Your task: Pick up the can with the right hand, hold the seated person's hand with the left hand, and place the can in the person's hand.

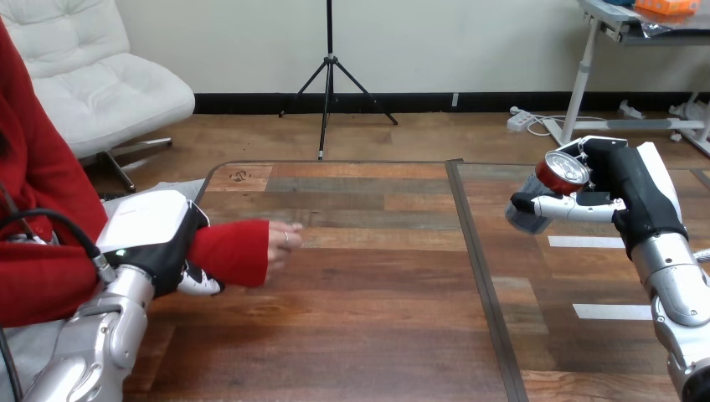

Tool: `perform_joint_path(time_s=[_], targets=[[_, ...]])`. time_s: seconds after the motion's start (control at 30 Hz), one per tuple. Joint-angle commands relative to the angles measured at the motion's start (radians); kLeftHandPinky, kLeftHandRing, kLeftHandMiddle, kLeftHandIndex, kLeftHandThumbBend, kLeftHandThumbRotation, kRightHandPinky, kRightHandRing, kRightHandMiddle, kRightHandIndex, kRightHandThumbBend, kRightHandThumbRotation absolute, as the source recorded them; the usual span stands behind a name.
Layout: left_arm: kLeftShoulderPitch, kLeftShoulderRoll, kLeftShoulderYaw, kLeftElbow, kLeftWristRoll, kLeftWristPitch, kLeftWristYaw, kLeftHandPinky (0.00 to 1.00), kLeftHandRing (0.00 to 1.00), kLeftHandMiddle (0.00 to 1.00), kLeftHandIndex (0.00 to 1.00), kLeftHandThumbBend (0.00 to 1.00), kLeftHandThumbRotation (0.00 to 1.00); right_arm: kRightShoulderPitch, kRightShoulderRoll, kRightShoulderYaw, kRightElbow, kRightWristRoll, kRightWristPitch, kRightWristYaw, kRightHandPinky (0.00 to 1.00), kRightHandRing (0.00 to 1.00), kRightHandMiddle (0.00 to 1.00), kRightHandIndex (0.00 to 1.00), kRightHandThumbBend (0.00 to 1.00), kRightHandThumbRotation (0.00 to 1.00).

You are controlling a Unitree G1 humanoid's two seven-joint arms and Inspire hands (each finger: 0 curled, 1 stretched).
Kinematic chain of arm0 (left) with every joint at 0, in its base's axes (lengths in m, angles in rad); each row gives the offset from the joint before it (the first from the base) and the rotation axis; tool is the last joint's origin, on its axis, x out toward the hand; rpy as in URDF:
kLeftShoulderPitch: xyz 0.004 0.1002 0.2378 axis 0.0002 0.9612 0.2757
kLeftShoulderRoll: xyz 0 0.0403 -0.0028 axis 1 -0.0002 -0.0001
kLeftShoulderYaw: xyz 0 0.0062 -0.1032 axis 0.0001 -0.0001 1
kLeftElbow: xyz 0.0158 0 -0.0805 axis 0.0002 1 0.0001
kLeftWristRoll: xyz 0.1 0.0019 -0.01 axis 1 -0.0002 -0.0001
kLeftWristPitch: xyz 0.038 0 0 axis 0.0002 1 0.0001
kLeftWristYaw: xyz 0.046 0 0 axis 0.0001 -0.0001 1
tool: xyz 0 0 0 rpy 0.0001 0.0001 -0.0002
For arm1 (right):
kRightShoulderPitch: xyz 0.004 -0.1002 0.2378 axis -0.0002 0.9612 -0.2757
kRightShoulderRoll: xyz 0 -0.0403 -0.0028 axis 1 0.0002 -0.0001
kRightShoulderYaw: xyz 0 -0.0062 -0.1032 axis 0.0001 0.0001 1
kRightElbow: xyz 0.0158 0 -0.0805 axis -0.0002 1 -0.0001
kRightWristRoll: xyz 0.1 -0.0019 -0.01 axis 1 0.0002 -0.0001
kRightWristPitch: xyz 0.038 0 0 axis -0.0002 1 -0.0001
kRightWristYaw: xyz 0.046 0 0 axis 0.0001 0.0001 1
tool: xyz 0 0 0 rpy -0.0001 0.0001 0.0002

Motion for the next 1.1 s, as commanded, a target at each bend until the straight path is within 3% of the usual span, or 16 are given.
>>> perform_joint_path(time_s=[0.0,0.53,0.83,1.07], targets=[[-0.052,0.010,0.054,-0.037,-0.013,-0.038,0.067,0.17,0.23,0.29,0.27,0.58,0.00,-0.051,0.010,-0.021,-0.043,0.016,-0.019,-0.019,0.28,0.32,0.39,0.43,0.87,0.00],[-0.029,0.017,0.097,-0.083,-0.038,-0.089,0.111,0.22,0.26,0.31,0.30,0.61,0.00,-0.051,0.021,-0.027,-0.035,0.031,-0.026,0.003,0.30,0.34,0.40,0.43,0.87,0.00],[-0.016,0.012,0.120,-0.105,-0.046,-0.119,0.125,0.21,0.25,0.30,0.30,0.62,0.00,-0.052,0.033,-0.016,-0.040,0.026,-0.030,-0.015,0.31,0.34,0.40,0.43,0.87,0.00],[-0.009,0.007,0.134,-0.131,-0.047,-0.116,0.104,0.21,0.26,0.31,0.31,0.62,0.00,-0.057,0.043,-0.005,-0.040,0.008,-0.026,-0.034,0.31,0.35,0.41,0.44,0.87,0.00]])
